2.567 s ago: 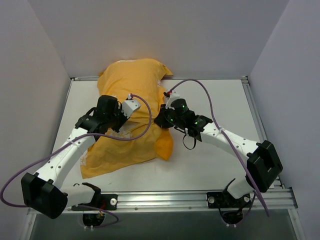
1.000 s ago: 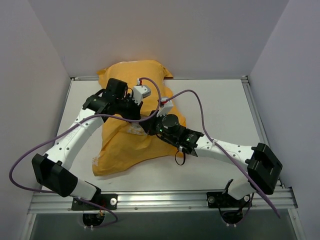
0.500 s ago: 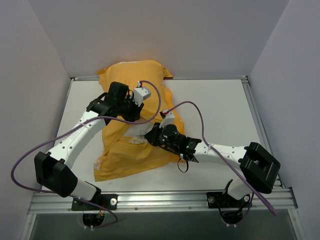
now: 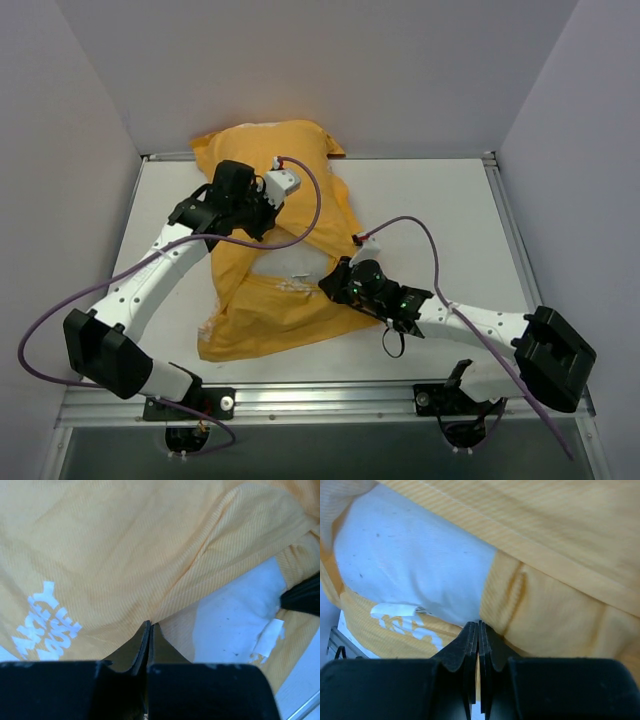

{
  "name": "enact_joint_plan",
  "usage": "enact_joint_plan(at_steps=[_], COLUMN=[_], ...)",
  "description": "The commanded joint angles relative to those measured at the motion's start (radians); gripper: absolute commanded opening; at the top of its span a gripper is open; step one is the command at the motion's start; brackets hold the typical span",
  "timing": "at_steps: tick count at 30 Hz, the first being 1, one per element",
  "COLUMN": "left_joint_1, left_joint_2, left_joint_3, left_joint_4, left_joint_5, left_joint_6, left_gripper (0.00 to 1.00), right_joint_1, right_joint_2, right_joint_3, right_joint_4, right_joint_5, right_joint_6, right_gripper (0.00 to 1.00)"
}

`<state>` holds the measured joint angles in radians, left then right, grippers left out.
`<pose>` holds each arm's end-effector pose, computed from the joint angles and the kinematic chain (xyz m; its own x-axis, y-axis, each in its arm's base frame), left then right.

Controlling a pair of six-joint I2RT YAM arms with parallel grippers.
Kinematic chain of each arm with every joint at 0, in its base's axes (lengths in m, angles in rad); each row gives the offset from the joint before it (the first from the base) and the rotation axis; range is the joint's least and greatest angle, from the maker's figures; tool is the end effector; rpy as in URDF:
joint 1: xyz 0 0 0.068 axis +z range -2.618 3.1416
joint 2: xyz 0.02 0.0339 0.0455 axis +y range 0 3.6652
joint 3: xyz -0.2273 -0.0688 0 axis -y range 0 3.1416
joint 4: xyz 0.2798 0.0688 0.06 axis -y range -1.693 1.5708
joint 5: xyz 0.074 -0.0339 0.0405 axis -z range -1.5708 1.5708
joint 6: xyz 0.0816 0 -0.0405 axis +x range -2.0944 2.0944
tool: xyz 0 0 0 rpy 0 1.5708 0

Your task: Remove the pillowcase from the pillow

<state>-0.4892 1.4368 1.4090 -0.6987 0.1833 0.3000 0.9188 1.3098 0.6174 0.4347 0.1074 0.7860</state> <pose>0.3340 -0.1947 0.2885 -0.3881 0.5358 -0.7499 0.7296 0.6757 0.1052 0.2284 0.2848 0.1611 -0.6239 0.3420 -0.7027 -0.4046 0.6279 0.6649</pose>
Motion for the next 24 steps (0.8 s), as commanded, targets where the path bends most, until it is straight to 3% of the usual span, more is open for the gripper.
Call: enact_joint_plan(at_steps=[1,5,10,13,18,20,24], left_joint_1=[0.006,0.017,-0.021,-0.043,-0.046,-0.048,-0.064], left_joint_2=[0.013,0.069,0.077,0.050,0.030,0.013,-0.038], left_joint_3=[0.073,0.099,0.000,-0.048,-0.025,0.030,0.100], left_joint_4=[0.068,0.103,0.097,0.113,0.085,0.032,-0.045], left_joint_5=[-0.121,-0.209,-0.075,-0.041,-0.009,0.024,0.132], left_joint_6=[0.028,0.091,0.122,0.126,0.126,0.126,0.163], left_gripper=[0.02,0.02,0.02,0.12,0.49,0.57,0.84], right_joint_1=[-0.072,-0.107,-0.110,-0.112,-0.106,-0.091,-0.034], right_joint_2=[-0.098,-0.187,-0.292,-0.352,-0.385,-0.385,-0.353], right_joint_3=[-0.114,-0.226,-0.185,-0.125,-0.029,0.018,0.091], right_joint_4=[-0.181,-0.173,-0.209,-0.295,-0.395,-0.410,-0.389], right_joint_5=[0.071,0.054,0.037,0.048,0.017,0.021,0.060], right_joint_6=[0.044,0.058,-0.010,-0.050,-0.064,-0.041,-0.001], right_gripper=[0.00,0.00,0.00,0.03,0.22,0.26,0.43])
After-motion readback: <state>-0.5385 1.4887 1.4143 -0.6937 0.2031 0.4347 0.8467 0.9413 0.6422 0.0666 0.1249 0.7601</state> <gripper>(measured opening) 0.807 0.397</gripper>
